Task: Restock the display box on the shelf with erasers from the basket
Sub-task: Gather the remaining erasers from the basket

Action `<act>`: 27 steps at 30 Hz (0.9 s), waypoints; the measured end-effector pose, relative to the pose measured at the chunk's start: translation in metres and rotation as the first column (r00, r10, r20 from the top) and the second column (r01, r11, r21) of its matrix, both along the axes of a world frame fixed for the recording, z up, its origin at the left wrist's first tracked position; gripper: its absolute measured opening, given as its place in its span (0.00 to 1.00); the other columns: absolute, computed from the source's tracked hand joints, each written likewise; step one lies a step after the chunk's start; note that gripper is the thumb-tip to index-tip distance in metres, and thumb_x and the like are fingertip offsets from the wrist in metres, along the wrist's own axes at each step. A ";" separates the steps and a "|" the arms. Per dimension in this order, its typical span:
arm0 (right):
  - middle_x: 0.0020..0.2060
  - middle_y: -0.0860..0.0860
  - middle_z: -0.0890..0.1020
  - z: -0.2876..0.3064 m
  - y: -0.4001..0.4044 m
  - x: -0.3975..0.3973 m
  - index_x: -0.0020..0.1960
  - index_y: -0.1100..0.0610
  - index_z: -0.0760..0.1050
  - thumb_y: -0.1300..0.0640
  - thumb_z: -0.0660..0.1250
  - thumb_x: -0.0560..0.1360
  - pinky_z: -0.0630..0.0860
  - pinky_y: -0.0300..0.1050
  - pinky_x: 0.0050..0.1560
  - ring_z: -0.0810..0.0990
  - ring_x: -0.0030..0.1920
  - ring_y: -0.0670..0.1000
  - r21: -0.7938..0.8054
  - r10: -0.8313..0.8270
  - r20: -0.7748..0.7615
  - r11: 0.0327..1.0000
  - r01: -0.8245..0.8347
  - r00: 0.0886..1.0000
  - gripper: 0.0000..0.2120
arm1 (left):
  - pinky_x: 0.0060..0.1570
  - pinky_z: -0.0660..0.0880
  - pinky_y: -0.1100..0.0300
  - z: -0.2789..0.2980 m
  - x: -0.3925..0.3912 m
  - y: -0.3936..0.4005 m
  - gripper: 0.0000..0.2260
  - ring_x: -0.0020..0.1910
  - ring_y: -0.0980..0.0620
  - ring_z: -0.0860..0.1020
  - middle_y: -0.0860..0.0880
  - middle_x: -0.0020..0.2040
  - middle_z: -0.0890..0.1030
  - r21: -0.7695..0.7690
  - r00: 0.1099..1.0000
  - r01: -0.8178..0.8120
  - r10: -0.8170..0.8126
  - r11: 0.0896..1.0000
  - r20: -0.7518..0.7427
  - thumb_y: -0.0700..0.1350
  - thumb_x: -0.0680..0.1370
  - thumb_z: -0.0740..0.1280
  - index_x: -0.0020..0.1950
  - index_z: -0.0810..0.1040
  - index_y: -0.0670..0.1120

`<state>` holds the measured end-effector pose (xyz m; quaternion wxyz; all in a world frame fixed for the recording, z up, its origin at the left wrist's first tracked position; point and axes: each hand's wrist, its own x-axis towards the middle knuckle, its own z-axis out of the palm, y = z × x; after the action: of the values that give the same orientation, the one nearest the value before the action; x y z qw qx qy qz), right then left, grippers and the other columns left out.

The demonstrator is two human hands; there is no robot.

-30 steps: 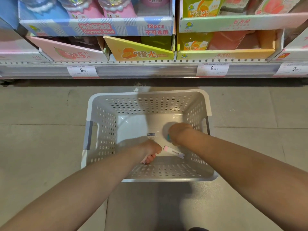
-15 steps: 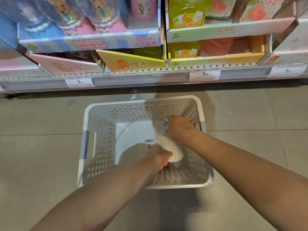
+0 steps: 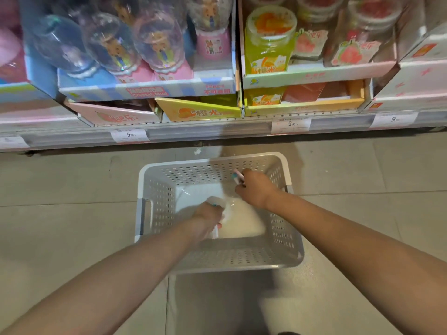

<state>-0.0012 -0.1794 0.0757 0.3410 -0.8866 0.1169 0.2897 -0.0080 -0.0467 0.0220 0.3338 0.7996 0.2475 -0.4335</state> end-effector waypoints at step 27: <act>0.30 0.51 0.72 0.589 0.041 -0.050 0.39 0.58 0.71 0.60 0.61 0.75 0.66 0.45 0.37 0.70 0.31 0.49 0.421 -0.241 0.193 0.896 0.141 0.951 0.06 | 0.21 0.63 0.66 0.637 -0.005 0.061 0.16 0.22 0.52 0.64 0.48 0.24 0.66 -0.518 0.944 0.133 0.052 0.845 0.327 0.36 0.78 0.54 0.30 0.67 0.44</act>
<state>-0.0507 -0.1381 0.6645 0.5545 -0.8100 0.0997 0.1630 -0.0129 0.0145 0.6586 0.5697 0.7412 0.0411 -0.3527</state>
